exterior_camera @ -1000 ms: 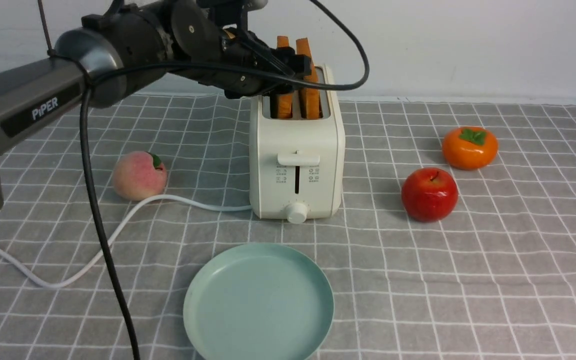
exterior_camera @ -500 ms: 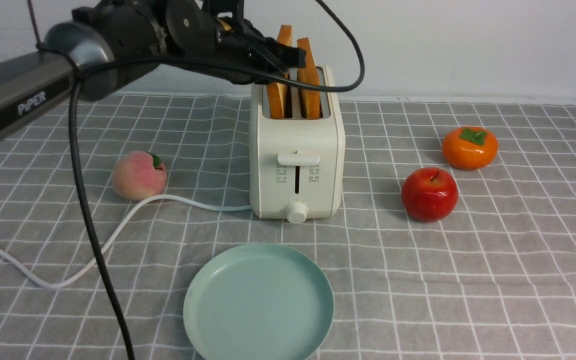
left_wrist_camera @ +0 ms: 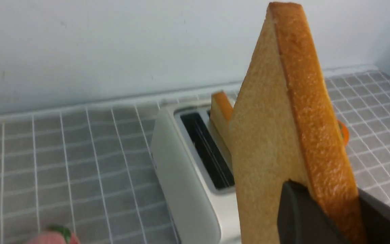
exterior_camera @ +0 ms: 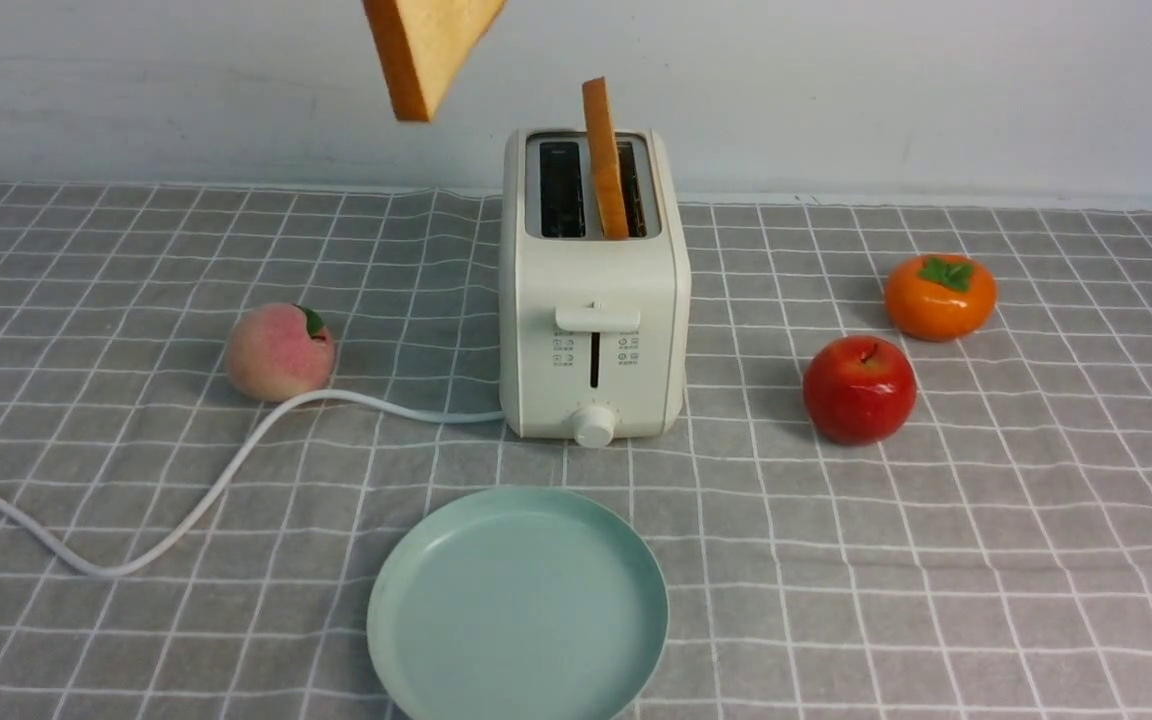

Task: Take toasted bread from bread machine on grey coffee table place on plate.
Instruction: 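Place the slice of bread on the plate with the left gripper, then grasp the toast slice in the toaster and pull it up out of the slot with the right gripper, then place the held slice of bread on top of the slice on the plate with the right gripper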

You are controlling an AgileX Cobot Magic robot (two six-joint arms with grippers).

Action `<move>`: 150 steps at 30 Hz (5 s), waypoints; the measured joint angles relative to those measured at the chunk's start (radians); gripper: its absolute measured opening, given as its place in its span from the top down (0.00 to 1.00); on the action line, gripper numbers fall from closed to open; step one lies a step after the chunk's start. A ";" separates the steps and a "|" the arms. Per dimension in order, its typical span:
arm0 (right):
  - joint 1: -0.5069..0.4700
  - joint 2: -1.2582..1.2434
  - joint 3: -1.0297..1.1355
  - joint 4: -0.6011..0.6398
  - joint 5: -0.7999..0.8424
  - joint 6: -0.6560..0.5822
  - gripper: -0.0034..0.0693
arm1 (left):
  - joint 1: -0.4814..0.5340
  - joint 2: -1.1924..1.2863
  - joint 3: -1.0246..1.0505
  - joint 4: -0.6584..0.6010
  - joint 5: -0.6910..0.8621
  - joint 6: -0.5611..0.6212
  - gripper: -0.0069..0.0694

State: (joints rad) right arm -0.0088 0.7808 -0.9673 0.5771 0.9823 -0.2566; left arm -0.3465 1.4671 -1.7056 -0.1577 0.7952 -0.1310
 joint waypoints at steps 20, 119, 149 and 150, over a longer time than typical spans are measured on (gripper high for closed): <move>0.000 0.000 0.002 0.007 0.008 0.000 0.87 | 0.000 -0.017 0.891 -1.036 -0.402 0.562 0.78; 0.341 0.904 -0.949 0.025 0.276 0.028 0.82 | 0.000 -1.209 1.167 0.357 -0.034 -0.530 0.93; 0.482 1.116 -0.509 0.216 -0.072 -0.151 0.53 | 0.000 -1.209 1.168 0.354 0.003 -0.530 0.93; 0.482 1.116 -0.509 0.193 -0.068 -0.139 0.47 | 0.000 -1.209 1.168 0.354 0.003 -0.530 0.93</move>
State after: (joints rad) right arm 0.4737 1.8964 -1.4765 0.7701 0.9142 -0.3959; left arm -0.3465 0.2579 -0.5374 0.1964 0.7985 -0.6614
